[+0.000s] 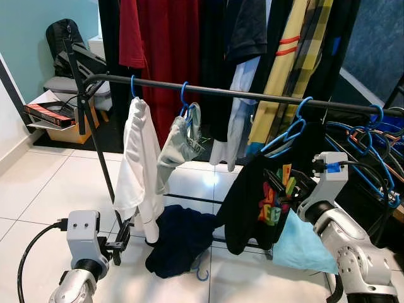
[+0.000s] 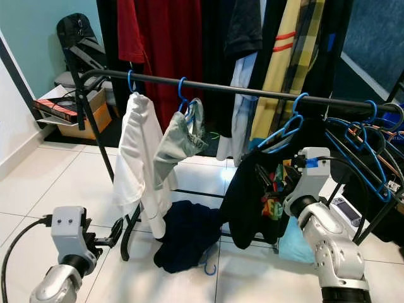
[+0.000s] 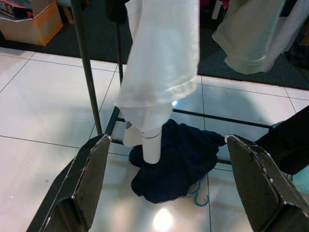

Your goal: Hang hanger

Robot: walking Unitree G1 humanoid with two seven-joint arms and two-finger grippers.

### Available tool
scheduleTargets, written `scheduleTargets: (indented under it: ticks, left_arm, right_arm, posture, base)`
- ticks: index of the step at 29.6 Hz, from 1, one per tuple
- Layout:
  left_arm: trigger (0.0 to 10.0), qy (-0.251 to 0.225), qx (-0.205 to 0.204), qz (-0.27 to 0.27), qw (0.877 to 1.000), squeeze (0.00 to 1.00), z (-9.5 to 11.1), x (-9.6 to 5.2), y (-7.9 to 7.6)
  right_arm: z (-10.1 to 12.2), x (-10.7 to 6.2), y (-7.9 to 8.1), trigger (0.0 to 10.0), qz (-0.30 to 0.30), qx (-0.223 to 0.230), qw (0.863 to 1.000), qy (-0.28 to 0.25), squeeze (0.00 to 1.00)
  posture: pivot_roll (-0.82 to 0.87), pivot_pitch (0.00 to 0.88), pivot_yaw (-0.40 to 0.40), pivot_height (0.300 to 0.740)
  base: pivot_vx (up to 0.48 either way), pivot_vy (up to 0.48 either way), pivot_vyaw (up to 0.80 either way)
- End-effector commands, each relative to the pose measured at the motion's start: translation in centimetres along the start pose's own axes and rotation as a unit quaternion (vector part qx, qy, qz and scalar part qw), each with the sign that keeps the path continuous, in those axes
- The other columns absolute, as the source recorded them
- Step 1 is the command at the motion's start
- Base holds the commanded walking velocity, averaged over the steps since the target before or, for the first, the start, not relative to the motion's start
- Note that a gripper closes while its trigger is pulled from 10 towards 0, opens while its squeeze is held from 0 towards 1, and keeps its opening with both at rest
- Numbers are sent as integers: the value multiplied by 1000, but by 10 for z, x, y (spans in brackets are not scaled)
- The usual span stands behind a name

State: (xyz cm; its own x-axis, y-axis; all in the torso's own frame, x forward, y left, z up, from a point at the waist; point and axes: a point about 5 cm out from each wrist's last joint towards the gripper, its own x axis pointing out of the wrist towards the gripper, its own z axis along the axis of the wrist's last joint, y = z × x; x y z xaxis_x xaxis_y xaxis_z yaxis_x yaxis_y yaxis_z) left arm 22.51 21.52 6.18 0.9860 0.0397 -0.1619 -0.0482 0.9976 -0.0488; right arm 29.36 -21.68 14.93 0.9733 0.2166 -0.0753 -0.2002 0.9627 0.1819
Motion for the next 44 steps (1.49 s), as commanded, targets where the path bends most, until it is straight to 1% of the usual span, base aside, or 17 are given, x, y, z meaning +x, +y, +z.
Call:
scheduleTargets:
  ticks: [1,4,7,8,9,10,11,13,14,15,16,23,25,26,29,38,44]
  left_arm:
    - [10000,24,-7,3,1000,0,-13,-5,-1]
    - [10000,42,-4,9,999,0,-23,-12,2]
    - [10000,42,-4,9,999,0,-23,-12,2]
    - [10000,47,-4,11,999,0,-26,-14,2]
    - [10000,59,-5,14,998,0,-32,-19,3]
    - [10000,59,-5,14,998,0,-32,-19,3]
    - [10000,71,-7,16,997,0,-38,-25,4]
    - [10000,71,-7,16,997,0,-38,-25,4]
    - [10000,83,-10,18,996,0,-44,-31,5]
    - [10000,83,-10,18,996,0,-44,-31,5]
    - [10000,97,-18,20,995,0,-51,-38,5]
    - [10000,97,-18,20,995,0,-51,-38,5]
    - [10000,103,-35,20,994,0,-56,-41,7]
    - [10000,104,-39,18,994,0,-57,-39,8]
    - [10000,105,-40,15,994,0,-56,-36,10]
    - [10000,104,-42,13,994,0,-56,-36,10]
    - [10000,101,-44,12,994,0,-55,-36,8]
  right_arm:
    - [-8,-4,-3,10000,-9,4,1000,9,0]
    - [-22,-11,-12,10000,-25,10,999,23,0]
    - [-22,-11,-12,10000,-25,10,999,23,0]
    - [-29,-14,-16,10000,-33,10,999,33,0]
    - [-55,-27,-29,10000,-57,14,996,70,0]
    - [-55,-27,-29,10000,-57,14,996,70,0]
    - [-77,-43,-38,10000,-74,19,992,103,0]
    - [-77,-43,-38,10000,-74,19,992,103,0]
    - [-98,-59,-44,10000,-88,25,987,135,0]
    - [-98,-59,-44,10000,-88,25,987,135,0]
    - [-114,-75,-48,10000,-100,34,982,159,0]
    - [-114,-75,-48,10000,-100,34,982,159,0]
    - [-133,-95,-50,10000,-111,39,974,193,0]
    - [-137,-99,-50,10000,-113,38,972,203,0]
    - [-140,-98,-49,10000,-113,33,970,211,0]
    - [-143,-98,-51,10000,-121,32,968,216,0]
    - [-149,-99,-56,10000,-121,27,968,217,0]
  posture:
    - [-32,0,-42,740]
    - [-33,0,-42,740]
    - [-33,0,-42,740]
    - [-33,0,-43,740]
    - [-30,0,-48,740]
    - [-30,0,-48,740]
    - [-25,0,-50,740]
    - [-25,0,-50,740]
    - [-28,0,-47,740]
    - [-28,0,-47,740]
    - [-30,0,-49,740]
    - [-30,0,-49,740]
    - [-24,0,-39,740]
    - [-19,0,-41,740]
    - [-14,0,-39,740]
    - [-14,0,-43,740]
    - [-6,0,-50,740]
  base:
    - [0,0,0]
    - [0,0,0]
    - [0,0,0]
    - [0,0,0]
    - [0,0,0]
    - [0,0,0]
    - [0,0,0]
    - [0,0,0]
    - [0,0,0]
    - [0,0,0]
    - [0,0,0]
    - [0,0,0]
    - [0,0,0]
    - [0,0,0]
    - [0,0,0]
    - [0,0,0]
    - [0,0,0]
